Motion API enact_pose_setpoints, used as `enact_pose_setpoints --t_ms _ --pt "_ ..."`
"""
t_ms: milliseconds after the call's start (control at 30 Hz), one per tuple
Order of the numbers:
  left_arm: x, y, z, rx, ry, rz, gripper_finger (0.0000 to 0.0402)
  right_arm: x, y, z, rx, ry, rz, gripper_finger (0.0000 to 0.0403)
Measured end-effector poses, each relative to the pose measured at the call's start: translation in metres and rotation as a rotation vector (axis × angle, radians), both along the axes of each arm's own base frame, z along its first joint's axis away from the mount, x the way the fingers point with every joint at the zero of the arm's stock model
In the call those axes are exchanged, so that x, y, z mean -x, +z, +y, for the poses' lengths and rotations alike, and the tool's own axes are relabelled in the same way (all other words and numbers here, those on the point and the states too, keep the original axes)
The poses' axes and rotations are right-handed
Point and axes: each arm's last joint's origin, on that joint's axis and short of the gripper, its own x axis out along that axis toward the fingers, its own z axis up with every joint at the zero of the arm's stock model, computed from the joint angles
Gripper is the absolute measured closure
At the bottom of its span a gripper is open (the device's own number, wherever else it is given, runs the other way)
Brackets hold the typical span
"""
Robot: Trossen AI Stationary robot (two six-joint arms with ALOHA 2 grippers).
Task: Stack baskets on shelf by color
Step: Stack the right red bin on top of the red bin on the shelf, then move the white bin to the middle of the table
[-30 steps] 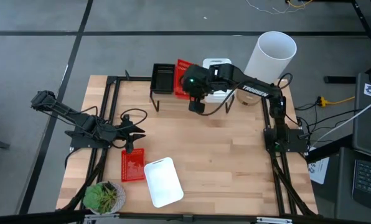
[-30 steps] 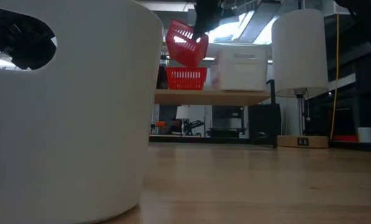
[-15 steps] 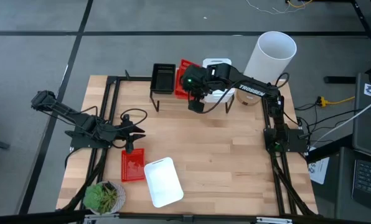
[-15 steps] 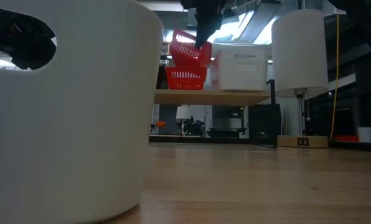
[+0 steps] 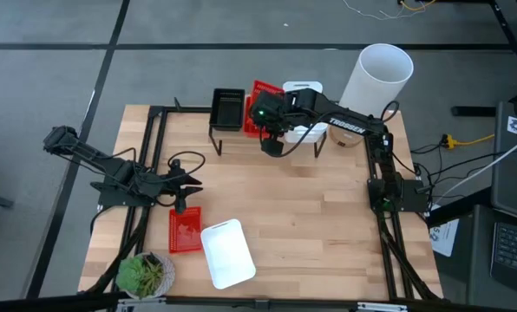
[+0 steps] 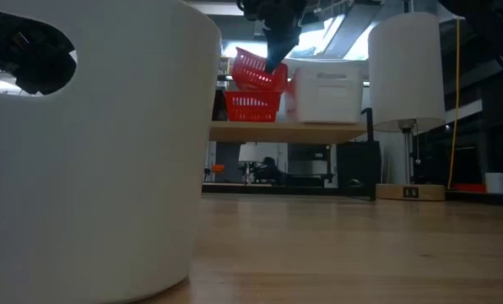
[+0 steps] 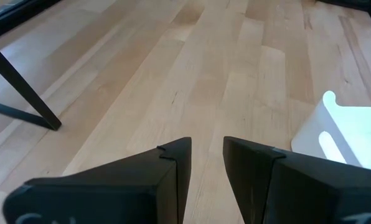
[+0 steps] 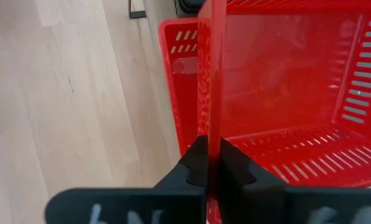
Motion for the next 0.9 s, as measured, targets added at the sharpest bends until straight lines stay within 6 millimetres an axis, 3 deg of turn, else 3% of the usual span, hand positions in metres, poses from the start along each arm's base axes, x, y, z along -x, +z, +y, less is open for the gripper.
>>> enact_pose_setpoints --t_ms 433,600,767,900 --pt "0.000 0.000 0.000 0.002 0.001 0.000 0.0316 -0.002 0.001 -0.001 0.006 0.001 -0.022 0.0300" --pt "0.000 0.000 0.000 0.001 0.001 0.000 0.0316 -0.003 0.012 0.004 0.004 0.003 -0.083 0.0282" --pt "0.000 0.000 0.000 0.001 0.000 0.000 0.0316 -0.003 0.016 0.030 -0.274 0.051 -0.154 0.0280" --pt "0.000 0.000 0.000 0.001 0.000 0.000 0.0316 -0.009 0.011 0.069 -0.554 0.269 -0.132 0.0280"
